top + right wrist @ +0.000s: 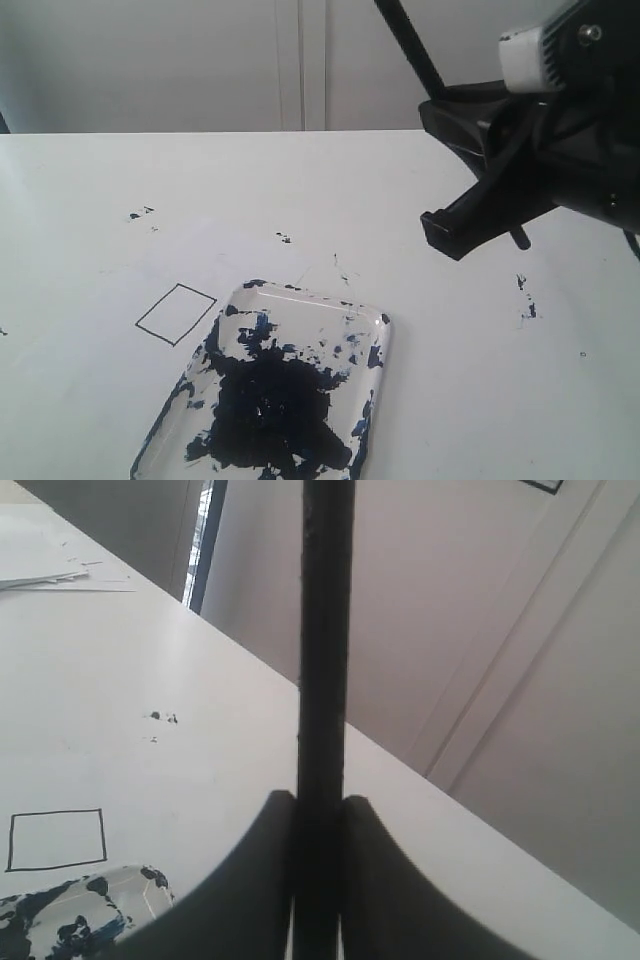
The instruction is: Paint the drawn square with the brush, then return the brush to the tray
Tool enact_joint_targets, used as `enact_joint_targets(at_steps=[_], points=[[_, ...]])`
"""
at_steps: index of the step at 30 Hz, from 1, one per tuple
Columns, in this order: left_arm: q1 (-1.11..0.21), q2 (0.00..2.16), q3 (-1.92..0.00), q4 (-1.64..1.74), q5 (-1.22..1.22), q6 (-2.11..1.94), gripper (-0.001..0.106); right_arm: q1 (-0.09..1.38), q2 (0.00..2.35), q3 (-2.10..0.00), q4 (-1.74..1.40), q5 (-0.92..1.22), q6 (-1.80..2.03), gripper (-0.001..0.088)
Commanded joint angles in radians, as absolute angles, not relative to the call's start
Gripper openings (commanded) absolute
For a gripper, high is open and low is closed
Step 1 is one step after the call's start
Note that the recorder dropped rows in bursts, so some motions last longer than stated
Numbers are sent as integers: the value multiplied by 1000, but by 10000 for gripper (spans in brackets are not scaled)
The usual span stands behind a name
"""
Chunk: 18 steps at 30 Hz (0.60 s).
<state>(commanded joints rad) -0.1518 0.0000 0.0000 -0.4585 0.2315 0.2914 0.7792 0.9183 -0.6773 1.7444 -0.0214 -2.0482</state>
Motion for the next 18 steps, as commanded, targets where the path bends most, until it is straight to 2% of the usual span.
enact_joint_targets(at_steps=[18], points=[[-152,0,0,-459,231,291,0,779,918,-674,1744,26,-2048,0]])
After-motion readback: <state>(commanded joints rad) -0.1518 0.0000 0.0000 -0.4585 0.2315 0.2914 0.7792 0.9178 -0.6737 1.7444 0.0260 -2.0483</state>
